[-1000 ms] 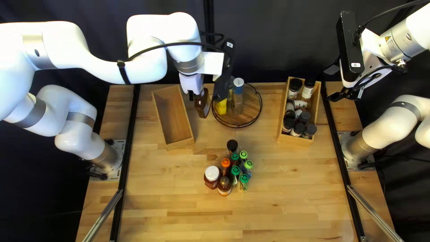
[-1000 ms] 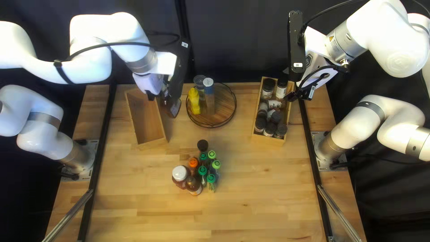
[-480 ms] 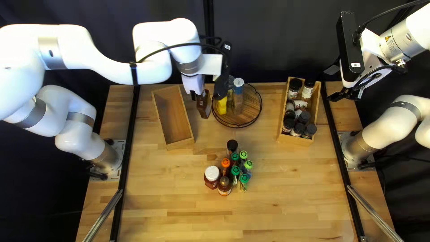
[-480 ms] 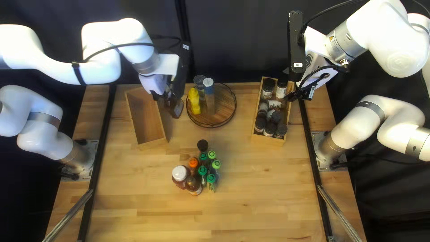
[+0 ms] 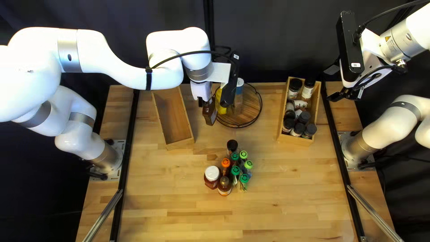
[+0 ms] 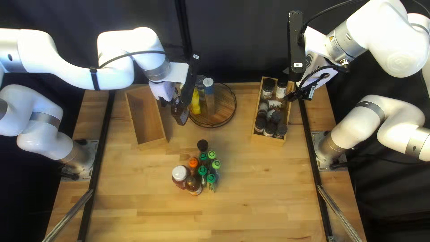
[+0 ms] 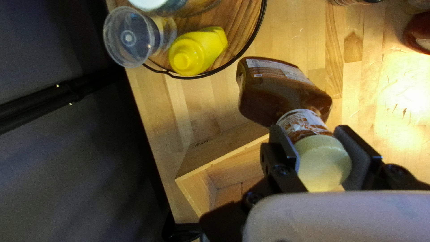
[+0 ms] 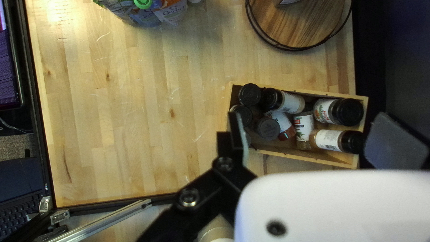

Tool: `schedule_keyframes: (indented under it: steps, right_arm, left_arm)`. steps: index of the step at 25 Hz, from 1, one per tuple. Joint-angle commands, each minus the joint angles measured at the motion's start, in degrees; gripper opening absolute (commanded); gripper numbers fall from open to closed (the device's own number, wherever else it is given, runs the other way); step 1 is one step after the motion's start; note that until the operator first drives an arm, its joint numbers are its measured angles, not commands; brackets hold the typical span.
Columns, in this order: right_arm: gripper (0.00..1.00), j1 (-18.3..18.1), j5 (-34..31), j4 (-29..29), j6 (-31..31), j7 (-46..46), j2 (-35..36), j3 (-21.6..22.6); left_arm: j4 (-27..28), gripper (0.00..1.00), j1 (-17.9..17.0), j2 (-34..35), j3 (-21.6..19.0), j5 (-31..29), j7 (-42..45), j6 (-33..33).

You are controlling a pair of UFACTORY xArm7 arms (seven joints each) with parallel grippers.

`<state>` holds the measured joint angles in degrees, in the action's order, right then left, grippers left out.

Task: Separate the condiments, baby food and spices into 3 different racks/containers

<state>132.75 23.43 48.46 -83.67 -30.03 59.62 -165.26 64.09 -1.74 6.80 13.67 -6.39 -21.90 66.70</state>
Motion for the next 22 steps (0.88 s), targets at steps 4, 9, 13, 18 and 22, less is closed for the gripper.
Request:
schedule_keyframes:
  steps: [4, 9, 13, 18, 22]
  right_arm:
    - [1.0, 0.0, 0.0, 0.0, 0.0, 0.0, 0.0, 0.0]
    - [1.0, 0.0, 0.0, 0.0, 0.0, 0.0, 0.0, 0.0]
    - [1.0, 0.0, 0.0, 0.0, 0.0, 0.0, 0.0, 0.0]
    - [1.0, 0.0, 0.0, 0.0, 0.0, 0.0, 0.0, 0.0]
    - [1.0, 0.0, 0.0, 0.0, 0.0, 0.0, 0.0, 0.0]
  left_arm:
    - [0.73, 0.0, -0.4, -2.74, -0.17, 1.35, -0.9, -0.9]
    - [2.33, 0.0, -0.43, -5.22, -0.1, 2.63, -2.08, -1.13]
    - [4.27, 0.0, -0.44, -7.44, -0.12, 3.81, -3.16, -0.91]
    - [6.99, 0.0, -0.3, -10.06, -0.1, 5.07, -4.56, -0.39]
    - [9.13, 0.0, -0.03, -11.65, -0.01, 5.89, -5.78, 0.34]
